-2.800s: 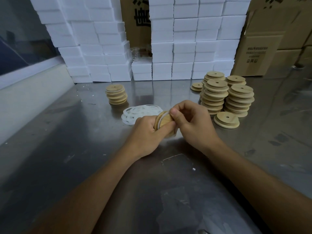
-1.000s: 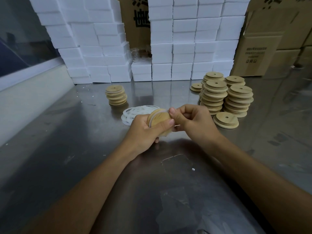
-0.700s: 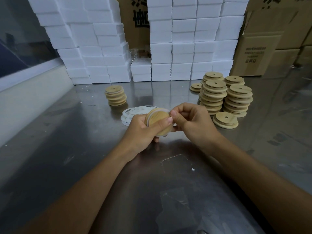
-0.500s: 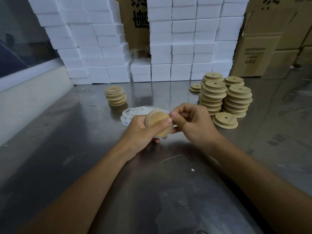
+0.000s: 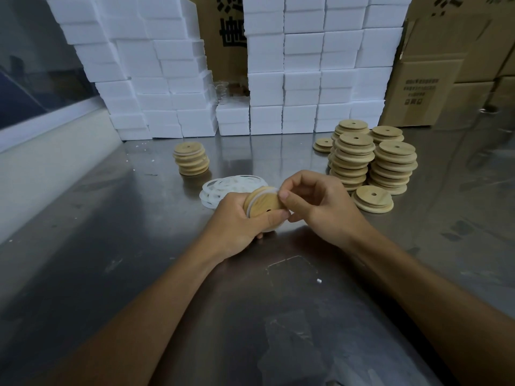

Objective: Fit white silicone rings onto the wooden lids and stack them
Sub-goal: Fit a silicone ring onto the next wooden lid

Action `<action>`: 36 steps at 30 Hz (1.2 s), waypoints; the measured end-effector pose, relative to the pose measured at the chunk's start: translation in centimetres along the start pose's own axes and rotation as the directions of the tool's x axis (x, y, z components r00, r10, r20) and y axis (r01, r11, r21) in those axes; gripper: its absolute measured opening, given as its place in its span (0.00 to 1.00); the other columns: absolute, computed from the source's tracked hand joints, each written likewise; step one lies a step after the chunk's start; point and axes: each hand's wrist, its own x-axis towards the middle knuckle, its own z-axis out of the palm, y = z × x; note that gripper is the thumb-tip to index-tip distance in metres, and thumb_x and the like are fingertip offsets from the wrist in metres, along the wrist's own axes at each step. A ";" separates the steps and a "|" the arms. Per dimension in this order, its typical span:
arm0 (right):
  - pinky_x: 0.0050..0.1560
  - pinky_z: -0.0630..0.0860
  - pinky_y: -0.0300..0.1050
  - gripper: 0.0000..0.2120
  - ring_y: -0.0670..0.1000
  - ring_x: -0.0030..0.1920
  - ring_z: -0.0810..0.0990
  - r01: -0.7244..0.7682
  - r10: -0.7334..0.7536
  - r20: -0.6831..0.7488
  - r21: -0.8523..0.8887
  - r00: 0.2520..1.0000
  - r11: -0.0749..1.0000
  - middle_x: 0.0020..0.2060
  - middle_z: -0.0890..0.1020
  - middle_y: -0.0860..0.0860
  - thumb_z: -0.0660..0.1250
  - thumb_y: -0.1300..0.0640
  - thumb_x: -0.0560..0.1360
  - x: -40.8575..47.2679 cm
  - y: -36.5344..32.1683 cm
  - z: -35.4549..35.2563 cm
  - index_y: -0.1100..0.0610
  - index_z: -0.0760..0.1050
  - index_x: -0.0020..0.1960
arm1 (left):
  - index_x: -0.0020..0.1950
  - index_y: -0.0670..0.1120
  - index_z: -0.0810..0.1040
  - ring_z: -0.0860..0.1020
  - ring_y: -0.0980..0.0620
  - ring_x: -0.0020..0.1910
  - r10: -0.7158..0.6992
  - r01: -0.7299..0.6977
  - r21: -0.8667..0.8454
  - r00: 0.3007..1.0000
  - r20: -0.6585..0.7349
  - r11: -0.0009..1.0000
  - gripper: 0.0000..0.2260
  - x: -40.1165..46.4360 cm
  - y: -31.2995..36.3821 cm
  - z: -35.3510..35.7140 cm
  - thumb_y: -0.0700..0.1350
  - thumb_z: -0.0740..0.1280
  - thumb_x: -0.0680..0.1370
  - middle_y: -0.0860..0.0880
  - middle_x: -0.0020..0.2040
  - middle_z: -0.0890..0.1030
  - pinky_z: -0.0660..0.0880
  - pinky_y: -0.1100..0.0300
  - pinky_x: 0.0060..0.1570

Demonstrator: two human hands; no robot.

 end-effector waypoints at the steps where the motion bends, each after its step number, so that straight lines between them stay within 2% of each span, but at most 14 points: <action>1: 0.42 0.81 0.50 0.03 0.51 0.39 0.80 0.011 -0.011 0.006 -0.006 1.000 1.000 0.39 0.82 0.58 0.67 0.65 0.78 0.0 0.0 0.1 0.65 0.77 0.48 | 0.45 0.46 0.83 0.77 0.54 0.29 0.004 -0.004 0.009 1.000 -0.003 1.000 0.13 0.1 -0.1 0.0 0.54 0.75 0.68 0.48 0.34 0.82 0.75 0.62 0.29; 6: 0.40 0.79 0.48 0.01 0.50 0.37 0.78 0.014 -0.015 0.044 0.011 0.999 1.000 0.37 0.79 0.56 0.66 0.65 0.78 0.0 -0.1 0.1 0.62 0.76 0.47 | 0.46 0.46 0.83 0.79 0.52 0.33 0.032 -0.032 0.032 0.999 0.014 0.999 0.12 0.2 -0.3 0.0 0.54 0.75 0.70 0.45 0.38 0.83 0.76 0.60 0.33; 9: 0.38 0.78 0.44 0.05 0.49 0.36 0.77 -0.042 0.033 0.077 0.114 0.996 0.993 0.36 0.77 0.54 0.64 0.66 0.80 0.0 0.1 0.2 0.60 0.73 0.46 | 0.46 0.47 0.83 0.79 0.52 0.33 0.041 -0.042 0.033 0.999 0.027 0.999 0.12 0.2 -0.2 0.0 0.54 0.75 0.70 0.43 0.38 0.83 0.77 0.60 0.33; 12: 0.40 0.79 0.48 0.06 0.50 0.37 0.78 -0.087 0.073 0.082 0.180 0.994 0.980 0.36 0.78 0.53 0.64 0.65 0.80 -0.1 0.4 0.3 0.58 0.74 0.45 | 0.46 0.44 0.83 0.79 0.52 0.33 0.026 -0.027 0.051 1.000 0.015 0.998 0.13 0.2 -0.2 0.0 0.52 0.75 0.70 0.43 0.38 0.83 0.76 0.60 0.32; 15: 0.41 0.80 0.49 0.04 0.50 0.38 0.79 -0.035 0.028 0.065 0.101 0.998 0.994 0.37 0.80 0.53 0.66 0.64 0.79 0.1 0.2 0.0 0.58 0.76 0.46 | 0.45 0.45 0.83 0.77 0.54 0.31 0.030 -0.031 0.066 0.999 0.022 0.997 0.09 0.2 -0.2 -0.1 0.49 0.76 0.72 0.44 0.36 0.82 0.75 0.60 0.33; 18: 0.41 0.80 0.49 0.03 0.53 0.39 0.80 0.026 -0.027 0.051 0.026 0.998 0.999 0.39 0.81 0.57 0.67 0.65 0.78 0.2 -0.2 -0.2 0.60 0.78 0.46 | 0.43 0.46 0.82 0.76 0.54 0.32 0.057 -0.061 0.087 0.997 0.044 0.994 0.07 0.2 -0.1 -0.1 0.49 0.75 0.73 0.47 0.33 0.79 0.74 0.58 0.34; 21: 0.42 0.80 0.50 0.03 0.54 0.39 0.80 -0.004 0.000 0.046 0.077 0.999 0.997 0.39 0.81 0.58 0.66 0.66 0.78 0.1 -0.3 -0.1 0.62 0.77 0.47 | 0.43 0.45 0.82 0.75 0.53 0.33 0.065 -0.070 0.110 0.997 0.045 0.991 0.07 0.1 0.0 -0.1 0.48 0.76 0.73 0.48 0.33 0.79 0.74 0.56 0.34; 25: 0.41 0.80 0.46 0.03 0.51 0.40 0.80 -0.077 0.071 0.041 0.162 0.997 0.984 0.36 0.81 0.53 0.65 0.65 0.79 0.1 -0.1 0.1 0.62 0.77 0.47 | 0.40 0.42 0.80 0.74 0.53 0.31 0.060 -0.063 0.125 0.998 0.029 0.990 0.09 0.1 0.1 0.0 0.46 0.76 0.73 0.47 0.32 0.77 0.73 0.54 0.34; 28: 0.41 0.81 0.45 0.04 0.49 0.39 0.80 -0.081 0.075 0.042 0.162 0.996 0.983 0.35 0.82 0.51 0.65 0.65 0.79 0.1 -0.1 0.0 0.61 0.77 0.46 | 0.40 0.40 0.80 0.74 0.52 0.32 0.054 -0.057 0.117 0.998 0.028 0.991 0.10 0.1 0.2 0.0 0.45 0.76 0.73 0.45 0.32 0.77 0.73 0.53 0.34; 32: 0.40 0.82 0.45 0.04 0.49 0.39 0.82 -0.066 0.060 0.042 0.141 0.997 0.988 0.36 0.82 0.51 0.65 0.65 0.79 0.1 -0.1 0.0 0.61 0.77 0.47 | 0.41 0.39 0.80 0.75 0.52 0.32 0.054 -0.058 0.131 0.998 0.028 0.990 0.10 0.1 0.4 0.0 0.44 0.76 0.72 0.42 0.33 0.78 0.73 0.54 0.34; 36: 0.40 0.83 0.47 0.02 0.51 0.40 0.82 -0.038 0.034 0.028 0.145 0.999 0.989 0.38 0.83 0.57 0.65 0.66 0.79 -0.1 -0.2 -0.1 0.64 0.77 0.48 | 0.41 0.39 0.80 0.75 0.51 0.33 0.068 -0.072 0.161 0.997 0.030 0.984 0.11 0.0 0.5 -0.1 0.46 0.77 0.72 0.39 0.35 0.78 0.74 0.50 0.35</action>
